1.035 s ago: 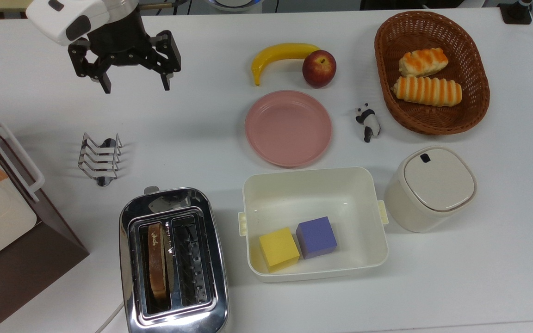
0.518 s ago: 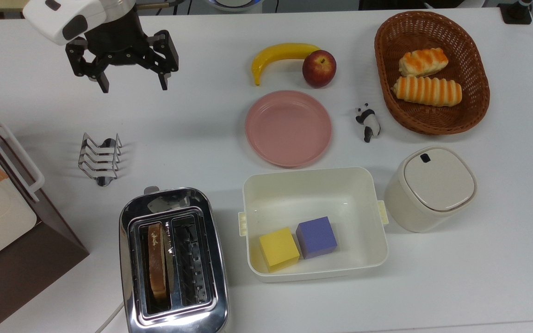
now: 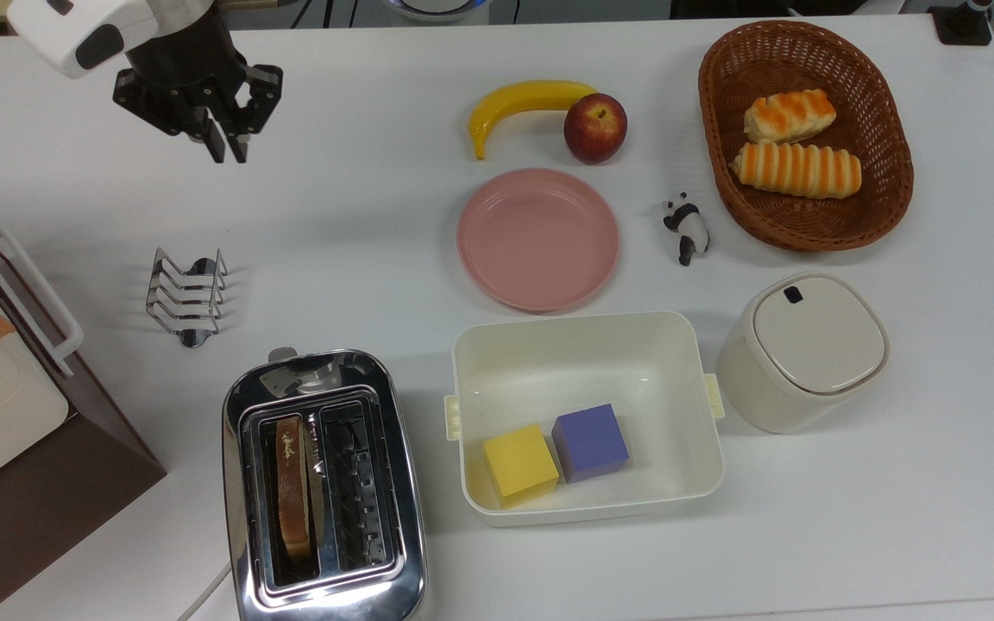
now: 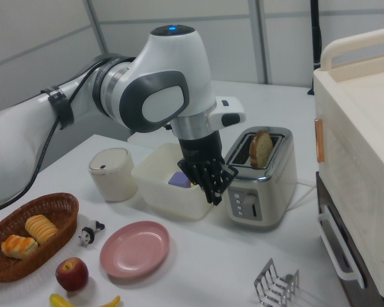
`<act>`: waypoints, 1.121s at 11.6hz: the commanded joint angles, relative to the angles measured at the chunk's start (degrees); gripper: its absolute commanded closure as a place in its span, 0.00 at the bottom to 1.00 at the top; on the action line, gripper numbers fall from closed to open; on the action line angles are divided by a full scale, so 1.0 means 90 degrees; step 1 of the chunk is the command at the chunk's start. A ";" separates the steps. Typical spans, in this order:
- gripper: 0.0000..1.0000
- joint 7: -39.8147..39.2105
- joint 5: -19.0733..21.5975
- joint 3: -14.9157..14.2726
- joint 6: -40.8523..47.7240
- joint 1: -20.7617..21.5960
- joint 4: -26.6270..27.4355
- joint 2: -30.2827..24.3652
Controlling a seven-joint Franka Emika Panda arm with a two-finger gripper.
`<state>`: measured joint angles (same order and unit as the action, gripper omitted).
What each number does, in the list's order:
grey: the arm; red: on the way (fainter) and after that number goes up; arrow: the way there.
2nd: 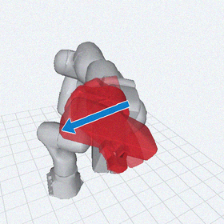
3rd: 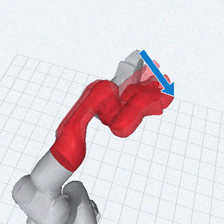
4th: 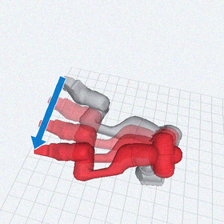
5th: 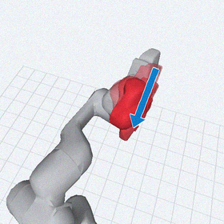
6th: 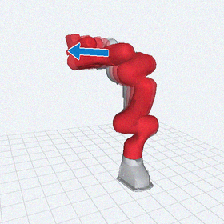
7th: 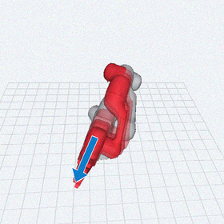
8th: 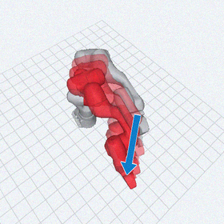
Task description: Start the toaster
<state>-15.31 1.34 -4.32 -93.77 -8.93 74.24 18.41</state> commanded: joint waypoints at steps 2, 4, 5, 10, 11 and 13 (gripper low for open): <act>1.00 -0.0251 0.0017 -0.0018 0.0028 -0.0013 0.0198 -0.0180; 1.00 -0.0661 0.0192 -0.0018 -0.0370 -0.0072 0.0227 -0.0063; 1.00 -0.0682 0.0213 -0.0018 -0.0663 -0.0082 0.0237 0.0014; 1.00 -0.0924 0.0787 -0.0008 -0.2109 -0.0111 0.0335 0.0473; 1.00 -0.1294 0.0905 -0.0008 -0.2159 -0.0130 0.0355 0.0561; 1.00 -0.1590 0.1207 -0.0008 -0.2286 -0.0131 0.0355 0.0747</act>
<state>-25.63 8.89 -4.32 -111.65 -9.85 75.82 24.59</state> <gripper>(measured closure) 0.991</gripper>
